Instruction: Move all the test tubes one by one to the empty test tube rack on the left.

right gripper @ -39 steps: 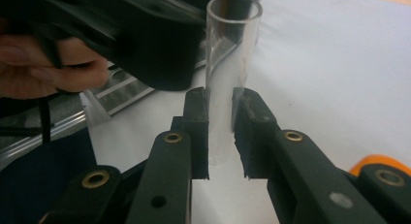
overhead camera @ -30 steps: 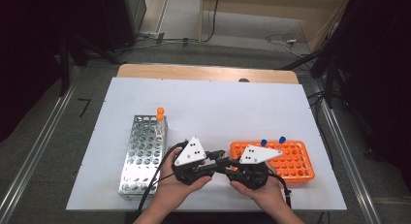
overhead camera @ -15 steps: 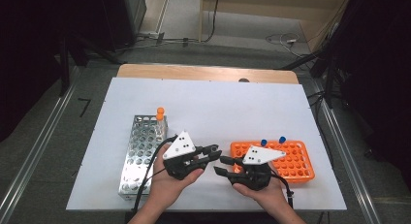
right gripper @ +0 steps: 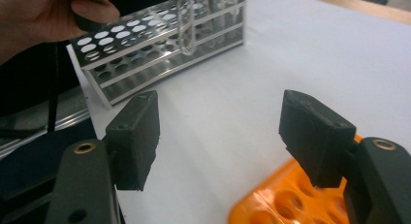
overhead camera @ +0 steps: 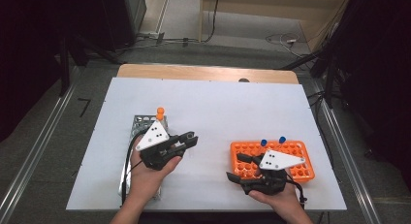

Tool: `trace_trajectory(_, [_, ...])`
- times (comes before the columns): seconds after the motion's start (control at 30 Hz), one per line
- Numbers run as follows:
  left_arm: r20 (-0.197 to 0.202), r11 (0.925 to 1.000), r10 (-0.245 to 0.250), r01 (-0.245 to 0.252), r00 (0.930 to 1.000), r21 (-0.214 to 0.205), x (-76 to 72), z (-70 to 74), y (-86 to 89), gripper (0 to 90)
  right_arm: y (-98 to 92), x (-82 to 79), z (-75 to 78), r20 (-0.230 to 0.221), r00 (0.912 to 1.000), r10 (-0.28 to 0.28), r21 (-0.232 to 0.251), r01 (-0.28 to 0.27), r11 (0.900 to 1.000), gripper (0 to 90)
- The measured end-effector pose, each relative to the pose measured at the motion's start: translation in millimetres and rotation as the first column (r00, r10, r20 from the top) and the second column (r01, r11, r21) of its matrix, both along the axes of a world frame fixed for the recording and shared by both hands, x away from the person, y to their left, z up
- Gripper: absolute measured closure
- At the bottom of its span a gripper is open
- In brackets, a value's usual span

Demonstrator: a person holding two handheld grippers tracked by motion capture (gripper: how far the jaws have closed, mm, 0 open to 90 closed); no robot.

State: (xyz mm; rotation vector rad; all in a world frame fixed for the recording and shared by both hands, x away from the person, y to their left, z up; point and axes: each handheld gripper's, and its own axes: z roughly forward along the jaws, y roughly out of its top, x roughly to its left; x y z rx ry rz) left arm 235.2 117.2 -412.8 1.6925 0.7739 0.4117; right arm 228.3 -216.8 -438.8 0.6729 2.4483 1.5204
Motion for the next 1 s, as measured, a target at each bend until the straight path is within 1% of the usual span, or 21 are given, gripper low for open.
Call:
trace_trajectory(0.07, [0.001,0.9998,0.021,-0.021,0.9998,0.000,0.7,0.3,7.1,76.8,-8.9,0.4,1.8,-0.002,0.9998,-0.021,0.007,0.021,0.9998,28.5])
trace_trajectory(0.1, [0.002,0.9996,0.029,-0.029,0.9996,-0.001,1.2,0.5,10.7,76.9,-13.2,0.9,2.5,0.005,0.9994,-0.035,0.010,0.034,0.9994,27.5])
trace_trajectory(0.23, [0.002,0.9977,0.068,-0.068,0.9977,-0.005,3.5,0.6,24.7,76.9,-31.7,2.0,3.1,-0.004,0.9973,-0.073,0.011,0.073,0.9973,22.4])
trace_trajectory(0.27, [0.000,0.9969,0.078,-0.078,0.9969,-0.006,4.2,0.4,27.8,76.9,-36.4,2.8,2.7,-0.014,0.9972,-0.073,0.009,0.074,0.9972,21.1])
trace_trajectory(0.37, [0.000,0.9950,0.100,-0.100,0.9950,0.000,6.4,-1.5,35.2,76.9,-51.0,3.7,1.2,-0.023,0.9957,-0.089,0.015,0.090,0.9959,19.3])
trace_trajectory(0.47, [0.000,0.9925,0.122,-0.122,0.9925,0.003,7.9,-2.9,42.9,76.8,-64.6,3.8,-0.3,-0.025,0.9930,-0.115,0.017,0.116,0.9931,16.9])
trace_trajectory(0.5, [0.000,0.9916,0.130,-0.130,0.9916,-0.001,8.1,-3.3,45.7,76.9,-68.7,3.9,-0.7,-0.026,0.9925,-0.119,0.017,0.120,0.9927,16.0])
trace_trajectory(0.53, [0.000,0.9906,0.136,-0.136,0.9907,-0.005,8.2,-3.5,48.3,76.8,-72.4,3.9,-1.2,-0.029,0.9922,-0.122,0.016,0.122,0.9924,13.0])
trace_trajectory(0.57, [-0.002,0.9899,0.142,-0.142,0.9899,-0.007,8.1,-3.5,50.8,76.9,-76.1,4.4,-1.5,-0.039,0.9924,-0.116,0.017,0.117,0.9930,11.8])
trace_trajectory(0.7, [0.000,0.9859,0.167,-0.167,0.9860,-0.013,6.3,-2.7,60.0,76.8,-86.7,4.6,-4.0,-0.051,0.9933,-0.104,0.020,0.105,0.9943,7.5])
trace_trajectory(0.8, [0.005,0.9823,0.187,-0.186,0.9824,-0.020,4.6,-3.0,66.3,76.8,-92.0,4.4,-4.2,-0.053,0.9939,-0.097,0.023,0.098,0.9949,5.1])
trace_trajectory(0.87, [0.013,0.9784,0.206,-0.205,0.9785,-0.023,4.6,-3.6,70.2,76.8,-93.6,5.4,-3.6,-0.052,0.9937,-0.099,0.027,0.101,0.9946,4.1])
trace_trajectory(0.9, [0.018,0.9762,0.216,-0.216,0.9762,-0.021,4.9,-3.8,72.4,76.8,-94.0,5.9,-3.6,-0.050,0.9939,-0.099,0.025,0.100,0.9947,3.8])
trace_trajectory(1.0, [0.020,0.9672,0.252,-0.251,0.9676,-0.040,6.4,-5.9,77.2,76.8,-94.3,6.2,-4.5,-0.053,0.9916,-0.118,0.008,0.118,0.9929,3.0])
